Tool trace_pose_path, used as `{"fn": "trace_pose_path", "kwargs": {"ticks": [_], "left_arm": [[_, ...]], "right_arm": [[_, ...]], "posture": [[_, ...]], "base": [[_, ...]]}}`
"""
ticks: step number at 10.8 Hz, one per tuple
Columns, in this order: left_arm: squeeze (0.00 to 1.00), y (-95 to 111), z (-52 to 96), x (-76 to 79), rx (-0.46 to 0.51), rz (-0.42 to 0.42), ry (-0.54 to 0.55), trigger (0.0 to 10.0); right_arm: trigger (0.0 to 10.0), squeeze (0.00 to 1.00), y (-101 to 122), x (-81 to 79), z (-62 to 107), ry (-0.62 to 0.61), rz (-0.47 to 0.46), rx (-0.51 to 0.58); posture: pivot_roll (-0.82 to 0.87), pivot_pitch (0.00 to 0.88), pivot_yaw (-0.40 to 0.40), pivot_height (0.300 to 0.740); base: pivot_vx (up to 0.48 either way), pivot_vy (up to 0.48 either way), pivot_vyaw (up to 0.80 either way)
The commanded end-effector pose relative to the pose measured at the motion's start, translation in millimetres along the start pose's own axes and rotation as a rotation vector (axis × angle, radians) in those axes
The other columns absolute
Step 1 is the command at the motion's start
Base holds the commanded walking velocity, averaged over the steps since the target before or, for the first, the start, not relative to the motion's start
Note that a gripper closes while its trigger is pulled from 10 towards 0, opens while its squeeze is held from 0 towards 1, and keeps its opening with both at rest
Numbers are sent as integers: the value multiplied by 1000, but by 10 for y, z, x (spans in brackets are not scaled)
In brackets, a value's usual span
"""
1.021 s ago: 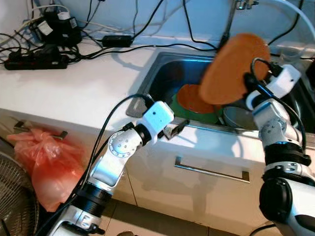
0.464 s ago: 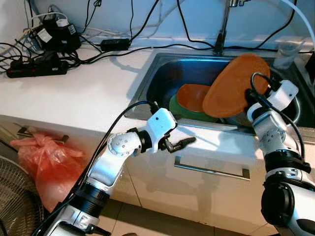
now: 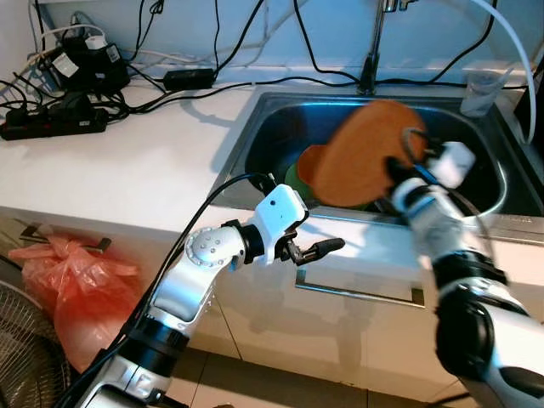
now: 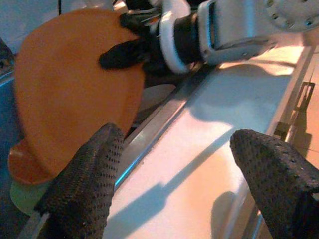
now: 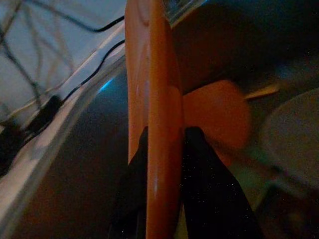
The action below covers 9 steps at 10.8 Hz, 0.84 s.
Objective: Kitchen organization
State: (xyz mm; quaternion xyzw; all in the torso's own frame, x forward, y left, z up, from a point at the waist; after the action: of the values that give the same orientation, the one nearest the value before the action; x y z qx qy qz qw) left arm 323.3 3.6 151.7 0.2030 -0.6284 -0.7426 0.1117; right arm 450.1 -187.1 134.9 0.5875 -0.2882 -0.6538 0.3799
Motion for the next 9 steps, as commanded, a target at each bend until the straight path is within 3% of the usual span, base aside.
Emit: {"fn": "trace_pose_path", "kwargs": {"ticks": [1, 4, 9], "left_arm": [[0, -5, 66, -25, -5, 13, 1, 10000], [0, 12, 100, 73, -26, 63, -73, 10000], [0, 11, 104, 86, -30, 66, -80, 10000]], "right_arm": [[10000, 0, -18, -185, -45, 54, -8, 3], [10000, 0, -92, -405, -94, 108, 3, -20], [10000, 0, -94, -412, -96, 109, 4, -21]], "posture": [[95, 0, 88, 740], [100, 0, 86, 740], [100, 0, 86, 740]], "base": [[0, 0, 0], [0, 0, 0], [0, 0, 0]]}}
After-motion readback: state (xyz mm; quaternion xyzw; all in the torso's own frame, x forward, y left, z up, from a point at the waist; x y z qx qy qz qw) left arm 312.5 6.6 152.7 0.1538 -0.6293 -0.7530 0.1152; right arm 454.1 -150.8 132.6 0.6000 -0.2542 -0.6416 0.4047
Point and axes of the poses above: a point about 5 cm out from each wrist's last joint towards the gripper, its own z axis pointing back from the gripper into the wrist, its own y axis along the axis of the wrist's last joint, x = y × z, the point moved 6 cm from there along -z, pointing out of the wrist towards the gripper, and after that the axes turned 4 degrees about z, right-handed, at the moved point
